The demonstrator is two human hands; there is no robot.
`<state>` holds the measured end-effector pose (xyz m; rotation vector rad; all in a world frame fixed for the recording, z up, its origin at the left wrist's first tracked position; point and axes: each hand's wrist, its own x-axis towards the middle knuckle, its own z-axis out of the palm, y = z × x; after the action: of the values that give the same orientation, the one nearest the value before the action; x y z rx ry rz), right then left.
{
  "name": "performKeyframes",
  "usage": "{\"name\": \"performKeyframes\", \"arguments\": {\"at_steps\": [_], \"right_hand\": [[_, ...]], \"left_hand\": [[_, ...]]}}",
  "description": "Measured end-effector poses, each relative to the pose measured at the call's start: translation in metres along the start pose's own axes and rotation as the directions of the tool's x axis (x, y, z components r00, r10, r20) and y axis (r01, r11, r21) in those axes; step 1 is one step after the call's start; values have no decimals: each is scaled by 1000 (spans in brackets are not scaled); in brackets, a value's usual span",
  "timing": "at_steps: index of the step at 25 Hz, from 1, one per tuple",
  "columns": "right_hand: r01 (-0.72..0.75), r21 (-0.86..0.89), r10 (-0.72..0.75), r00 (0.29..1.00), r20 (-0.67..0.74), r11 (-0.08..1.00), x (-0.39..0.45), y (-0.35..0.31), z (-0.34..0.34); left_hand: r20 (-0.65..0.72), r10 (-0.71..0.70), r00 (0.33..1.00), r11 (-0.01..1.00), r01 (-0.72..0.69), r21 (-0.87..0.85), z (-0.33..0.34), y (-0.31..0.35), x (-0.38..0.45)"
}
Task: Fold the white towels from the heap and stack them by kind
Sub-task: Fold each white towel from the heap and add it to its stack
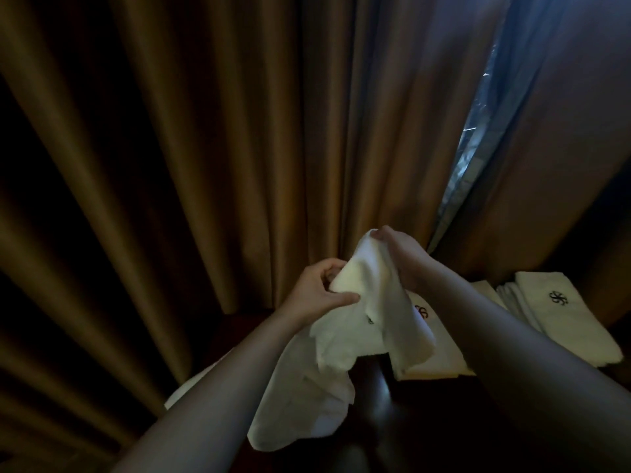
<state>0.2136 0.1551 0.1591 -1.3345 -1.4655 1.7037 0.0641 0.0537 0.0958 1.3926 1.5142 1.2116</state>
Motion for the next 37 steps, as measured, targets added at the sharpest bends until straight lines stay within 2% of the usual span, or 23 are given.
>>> {"name": "performKeyframes", "arguments": {"at_steps": [3, 6, 9, 11, 12, 14, 15, 17, 18, 19, 21, 23, 27, 31, 34, 35, 37], "right_hand": [[-45, 19, 46, 999, -27, 999, 1, 0, -4], [-47, 0, 47, 999, -12, 999, -2, 0, -9], [-42, 12, 42, 999, 4, 999, 1, 4, -15], [-25, -85, 27, 999, 26, 996, 0, 6, -11], [20, -197, -17, 1000, 20, 980, 2, 8, -8], [169, -382, -203, 978, -51, 908, 2, 12, 0], [251, -398, -314, 944, -102, 883, -2, 12, 2], [363, -227, -399, 906, -140, 904, -7, 10, -3], [354, -118, -365, 927, -82, 928, -9, 9, -9], [311, -56, -309, 950, 39, 949, -11, 8, -14], [223, -89, -191, 942, 275, 971, -17, 5, -23], [215, -154, -154, 930, 332, 964, -20, 1, -29], [279, -195, -241, 950, 198, 940, -24, -14, -44], [244, -340, -215, 969, 121, 908, -32, -20, -63], [235, -210, -232, 972, 41, 949, -38, -25, -83], [229, -166, -229, 973, 23, 959, -40, -28, -92], [207, -109, -207, 978, 9, 972, -44, -30, -112]], "left_hand": [[-65, 72, 995, 995, -68, 67, 4, 2, -1], [-104, 132, 986, 991, -129, 35, 5, 3, -3], [-58, 176, 983, 982, -171, 80, 5, 21, -5], [18, 186, 982, 973, -187, 138, 4, 35, -1], [45, 162, 986, 976, -166, 143, 5, 42, 4], [45, 55, 997, 991, -60, 120, 6, 55, 16], [45, -5, 999, 993, 0, 118, 8, 61, 20], [79, -130, 988, 987, 121, 107, 8, 68, 28], [94, -180, 979, 982, 174, 75, 7, 72, 29], [101, -217, 971, 976, 214, 37, 7, 75, 32], [88, -268, 959, 963, 267, 20, 4, 78, 39], [65, -295, 953, 955, 292, 51, 6, 82, 46], [62, -316, 947, 948, 314, 47, 17, 91, 56], [86, -240, 967, 970, 235, 62, 33, 102, 54], [43, -62, 997, 992, 57, 108, 51, 95, 44], [40, -48, 998, 992, 43, 122, 57, 87, 40], [44, -111, 993, 969, 98, 227, 68, 62, 35]]}}
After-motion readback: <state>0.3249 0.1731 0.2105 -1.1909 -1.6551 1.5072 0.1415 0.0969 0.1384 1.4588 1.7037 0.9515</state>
